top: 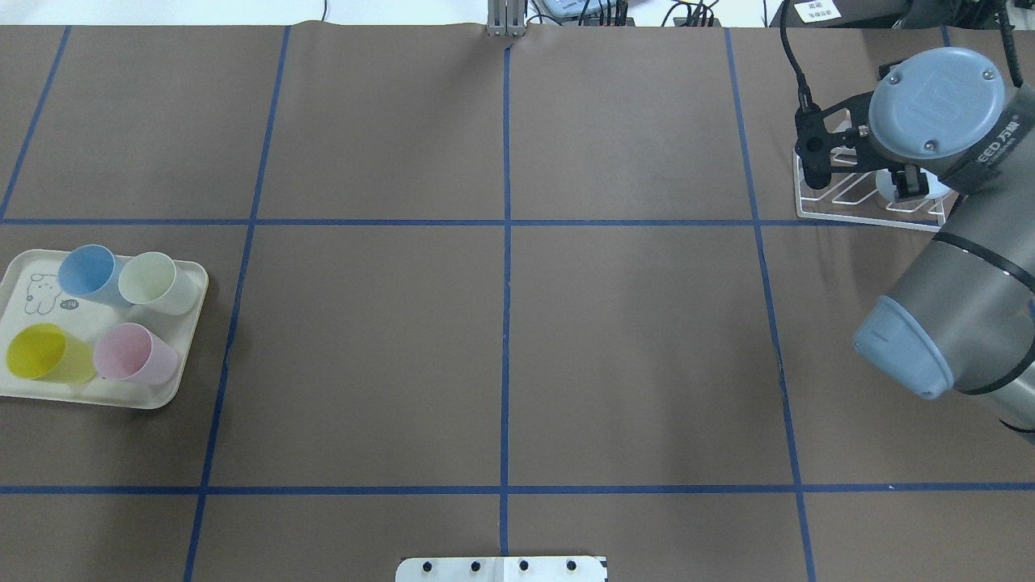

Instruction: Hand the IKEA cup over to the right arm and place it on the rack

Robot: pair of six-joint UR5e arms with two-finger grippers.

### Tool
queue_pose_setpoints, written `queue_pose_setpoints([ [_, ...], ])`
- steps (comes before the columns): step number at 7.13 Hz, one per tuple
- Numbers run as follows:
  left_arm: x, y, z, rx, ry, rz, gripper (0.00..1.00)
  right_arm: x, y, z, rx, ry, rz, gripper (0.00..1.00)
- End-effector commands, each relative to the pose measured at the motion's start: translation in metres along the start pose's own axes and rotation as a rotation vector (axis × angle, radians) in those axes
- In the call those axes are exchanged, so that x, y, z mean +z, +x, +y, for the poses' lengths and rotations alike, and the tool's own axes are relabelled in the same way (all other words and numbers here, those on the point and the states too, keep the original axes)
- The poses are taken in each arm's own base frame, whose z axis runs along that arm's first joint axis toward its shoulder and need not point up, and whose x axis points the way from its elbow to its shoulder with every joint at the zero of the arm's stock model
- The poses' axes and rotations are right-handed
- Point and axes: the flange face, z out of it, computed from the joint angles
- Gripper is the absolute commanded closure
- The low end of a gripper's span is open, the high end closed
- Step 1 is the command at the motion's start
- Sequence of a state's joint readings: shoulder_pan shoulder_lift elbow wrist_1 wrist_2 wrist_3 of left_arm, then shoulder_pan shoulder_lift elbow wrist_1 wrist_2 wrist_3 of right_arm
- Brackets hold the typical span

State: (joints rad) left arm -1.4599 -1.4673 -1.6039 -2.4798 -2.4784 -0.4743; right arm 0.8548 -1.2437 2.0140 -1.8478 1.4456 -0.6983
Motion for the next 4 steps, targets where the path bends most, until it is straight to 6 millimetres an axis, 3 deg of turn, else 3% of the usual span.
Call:
queue_pose_setpoints([
  [1, 0.0, 0.002, -0.001, -0.01, 0.0, -0.002, 0.0, -0.064, 0.001, -0.065, 0.387, 0.195, -0.047, 0.0],
  [2, 0.006, 0.006, -0.006, -0.052, 0.01, -0.022, 0.0, -0.09, -0.014, -0.11, 0.598, 0.256, -0.096, 0.0],
  [3, 0.025, 0.012, 0.0, -0.045, 0.002, -0.068, 0.0, -0.118, -0.021, -0.144, 0.731, 0.311, -0.136, 0.0],
  [4, 0.037, 0.019, 0.003, -0.061, -0.016, -0.066, 0.0, -0.144, -0.024, -0.165, 0.831, 0.358, -0.17, 0.01],
])
